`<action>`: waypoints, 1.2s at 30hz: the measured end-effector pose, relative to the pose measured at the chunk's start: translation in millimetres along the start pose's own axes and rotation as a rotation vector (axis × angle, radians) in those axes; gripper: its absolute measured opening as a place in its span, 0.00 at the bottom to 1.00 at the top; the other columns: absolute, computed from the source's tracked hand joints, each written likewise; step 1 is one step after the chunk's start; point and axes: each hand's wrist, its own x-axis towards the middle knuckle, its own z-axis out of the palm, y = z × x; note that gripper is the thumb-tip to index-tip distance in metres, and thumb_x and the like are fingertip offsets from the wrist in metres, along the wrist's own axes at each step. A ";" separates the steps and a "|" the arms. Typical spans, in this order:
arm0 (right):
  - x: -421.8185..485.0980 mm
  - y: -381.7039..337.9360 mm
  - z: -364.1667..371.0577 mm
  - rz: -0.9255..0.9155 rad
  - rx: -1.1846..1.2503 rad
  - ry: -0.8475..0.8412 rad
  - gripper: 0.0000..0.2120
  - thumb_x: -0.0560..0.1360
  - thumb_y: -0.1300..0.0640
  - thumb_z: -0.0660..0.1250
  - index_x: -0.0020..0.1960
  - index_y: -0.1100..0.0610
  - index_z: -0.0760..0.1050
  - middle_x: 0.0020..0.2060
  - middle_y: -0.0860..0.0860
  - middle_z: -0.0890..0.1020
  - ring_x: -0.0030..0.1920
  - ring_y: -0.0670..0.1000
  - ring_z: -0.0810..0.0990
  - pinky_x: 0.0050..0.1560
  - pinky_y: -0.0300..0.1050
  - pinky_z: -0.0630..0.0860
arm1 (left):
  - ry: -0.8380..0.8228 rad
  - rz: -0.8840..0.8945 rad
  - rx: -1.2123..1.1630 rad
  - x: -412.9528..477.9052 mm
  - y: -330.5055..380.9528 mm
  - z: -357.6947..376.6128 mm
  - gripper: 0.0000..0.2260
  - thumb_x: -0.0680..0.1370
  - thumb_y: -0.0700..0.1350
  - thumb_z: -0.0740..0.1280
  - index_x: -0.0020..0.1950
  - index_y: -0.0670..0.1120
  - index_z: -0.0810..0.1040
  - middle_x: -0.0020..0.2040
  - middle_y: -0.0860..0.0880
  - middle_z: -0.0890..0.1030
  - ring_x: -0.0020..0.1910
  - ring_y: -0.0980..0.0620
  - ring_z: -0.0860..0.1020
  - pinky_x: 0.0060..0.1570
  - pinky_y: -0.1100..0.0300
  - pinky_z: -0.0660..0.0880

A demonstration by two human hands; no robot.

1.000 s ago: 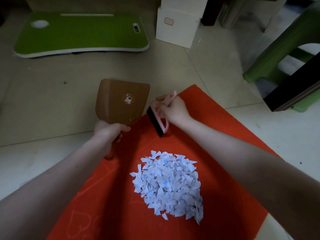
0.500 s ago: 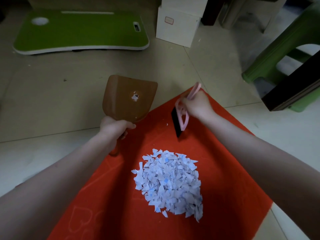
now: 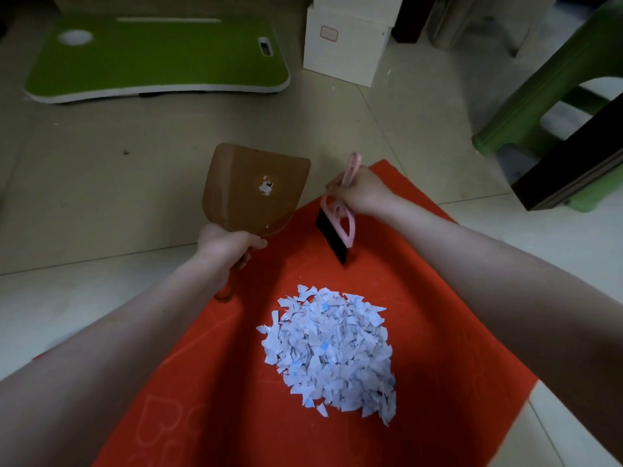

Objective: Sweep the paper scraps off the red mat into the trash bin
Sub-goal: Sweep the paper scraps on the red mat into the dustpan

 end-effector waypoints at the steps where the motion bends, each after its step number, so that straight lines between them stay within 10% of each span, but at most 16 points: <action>1: 1.6 -1.1 0.9 0.029 -0.018 -0.035 0.09 0.75 0.60 0.64 0.46 0.67 0.78 0.37 0.57 0.80 0.32 0.50 0.78 0.28 0.37 0.71 | -0.002 -0.001 0.000 0.3 0.0 0.8 0.11 0.67 0.32 0.74 0.37 0.41 0.73 0.29 0.45 0.71 0.25 0.51 0.68 0.26 0.59 0.66; 20: -16.9 -11.8 -9.3 0.096 -0.107 -0.213 0.04 0.74 0.64 0.65 0.40 0.61 0.72 0.31 0.55 0.79 0.23 0.46 0.79 0.23 0.36 0.74 | -0.004 -0.015 0.006 2.0 -3.1 5.0 0.11 0.66 0.32 0.75 0.37 0.41 0.73 0.30 0.44 0.72 0.24 0.50 0.68 0.26 0.58 0.66; 27: -11.2 -15.1 -16.4 -0.016 -0.099 0.041 0.06 0.74 0.61 0.63 0.39 0.60 0.73 0.30 0.56 0.75 0.26 0.49 0.74 0.20 0.34 0.66 | -0.005 -0.016 0.005 -1.1 -2.2 4.8 0.11 0.67 0.31 0.74 0.38 0.41 0.73 0.30 0.44 0.72 0.25 0.51 0.69 0.26 0.59 0.67; 36: -16.2 -0.2 -2.9 0.106 -0.189 -0.198 0.04 0.74 0.64 0.63 0.44 0.64 0.75 0.31 0.56 0.79 0.29 0.52 0.80 0.23 0.37 0.74 | -0.005 -0.013 0.011 -2.7 -1.9 7.8 0.11 0.66 0.32 0.75 0.37 0.41 0.73 0.29 0.44 0.72 0.24 0.51 0.68 0.25 0.60 0.66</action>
